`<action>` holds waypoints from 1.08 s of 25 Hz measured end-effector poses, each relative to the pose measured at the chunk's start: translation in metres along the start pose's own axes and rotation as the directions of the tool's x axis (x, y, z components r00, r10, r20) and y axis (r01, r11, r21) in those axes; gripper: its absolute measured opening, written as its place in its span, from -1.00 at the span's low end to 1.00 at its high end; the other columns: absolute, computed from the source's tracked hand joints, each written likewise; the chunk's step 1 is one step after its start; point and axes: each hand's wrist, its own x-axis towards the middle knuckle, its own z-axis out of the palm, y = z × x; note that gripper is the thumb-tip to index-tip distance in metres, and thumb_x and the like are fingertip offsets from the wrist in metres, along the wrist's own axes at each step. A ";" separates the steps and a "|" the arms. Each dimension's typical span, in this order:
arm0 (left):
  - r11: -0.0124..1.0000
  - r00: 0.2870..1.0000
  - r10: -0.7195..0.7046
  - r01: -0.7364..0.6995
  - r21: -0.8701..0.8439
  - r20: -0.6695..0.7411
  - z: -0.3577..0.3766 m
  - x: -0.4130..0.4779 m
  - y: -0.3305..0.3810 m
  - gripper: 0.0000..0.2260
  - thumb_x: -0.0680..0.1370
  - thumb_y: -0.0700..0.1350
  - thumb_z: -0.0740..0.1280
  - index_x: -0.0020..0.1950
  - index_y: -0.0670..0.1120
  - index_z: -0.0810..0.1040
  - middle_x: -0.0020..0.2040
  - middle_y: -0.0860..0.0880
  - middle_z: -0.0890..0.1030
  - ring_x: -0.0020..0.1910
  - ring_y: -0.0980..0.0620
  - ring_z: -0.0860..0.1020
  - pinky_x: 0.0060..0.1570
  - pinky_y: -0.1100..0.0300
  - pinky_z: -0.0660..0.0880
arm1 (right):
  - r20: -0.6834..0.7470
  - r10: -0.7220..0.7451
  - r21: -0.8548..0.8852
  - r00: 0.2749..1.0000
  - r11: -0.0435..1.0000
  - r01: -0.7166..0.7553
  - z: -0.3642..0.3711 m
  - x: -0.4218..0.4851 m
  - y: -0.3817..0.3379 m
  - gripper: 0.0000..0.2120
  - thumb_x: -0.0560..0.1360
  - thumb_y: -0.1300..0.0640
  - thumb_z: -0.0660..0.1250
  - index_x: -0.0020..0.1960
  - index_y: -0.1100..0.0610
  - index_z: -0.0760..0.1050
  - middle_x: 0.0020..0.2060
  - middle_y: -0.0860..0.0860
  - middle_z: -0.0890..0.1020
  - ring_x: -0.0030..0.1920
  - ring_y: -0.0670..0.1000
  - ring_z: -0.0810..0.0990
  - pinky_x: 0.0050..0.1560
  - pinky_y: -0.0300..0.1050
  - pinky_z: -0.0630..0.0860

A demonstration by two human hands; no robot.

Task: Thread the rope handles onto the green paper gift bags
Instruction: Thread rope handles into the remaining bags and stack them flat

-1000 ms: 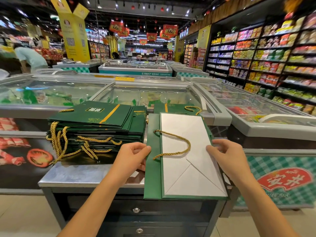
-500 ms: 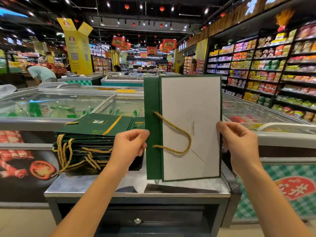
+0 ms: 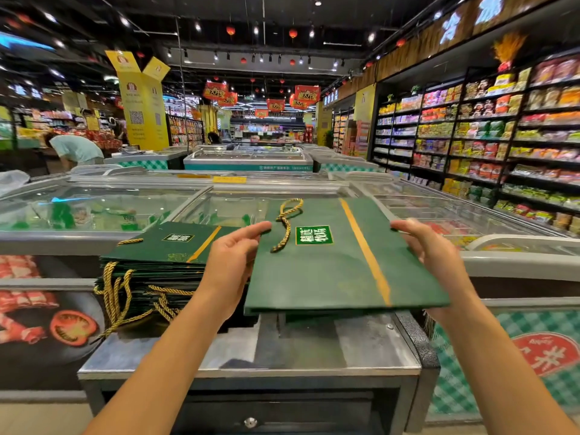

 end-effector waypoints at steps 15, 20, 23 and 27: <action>0.929 0.997 -0.081 0.073 0.363 0.006 0.013 0.058 -0.022 -0.51 0.46 -0.20 0.54 0.38 -0.08 0.55 0.23 -0.07 0.61 0.13 -0.07 0.65 0.22 0.01 0.57 | 0.032 0.066 -0.269 0.997 0.961 -0.055 -0.011 0.066 0.037 -0.64 0.50 0.28 0.48 0.29 0.19 0.58 0.10 0.13 0.70 -0.03 0.04 0.70 -0.06 -0.14 0.67; 0.837 0.996 -0.089 0.060 0.544 0.027 0.026 0.099 -0.033 -0.44 0.52 -0.21 0.49 0.50 -0.11 0.42 0.38 -0.10 0.48 0.06 0.02 0.60 0.00 0.18 0.59 | 0.017 -0.010 -0.584 1.000 0.811 0.018 -0.004 0.113 0.056 -0.65 0.47 0.19 0.52 0.25 0.12 0.60 0.20 0.05 0.62 0.03 0.06 0.69 0.13 0.12 0.65; 0.758 0.994 -0.105 0.071 0.648 0.015 0.029 0.118 -0.046 -0.42 0.54 -0.17 0.47 0.53 -0.11 0.37 0.44 -0.11 0.45 0.25 -0.07 0.54 0.09 0.11 0.55 | 0.041 -0.069 -0.733 0.997 0.676 0.077 -0.003 0.134 0.070 -0.59 0.51 0.07 0.50 0.32 0.14 0.58 0.25 0.06 0.61 0.20 0.07 0.61 0.26 0.14 0.57; 0.680 0.990 -0.139 0.085 0.729 0.014 0.025 0.126 -0.059 -0.42 0.54 -0.14 0.47 0.52 -0.15 0.38 0.43 -0.10 0.48 0.24 -0.05 0.53 0.18 0.08 0.53 | 0.144 -0.062 -0.834 0.988 0.530 0.155 -0.005 0.149 0.083 -0.61 0.59 0.09 0.38 0.39 0.19 0.52 0.31 0.09 0.60 0.29 0.07 0.56 0.32 -0.01 0.48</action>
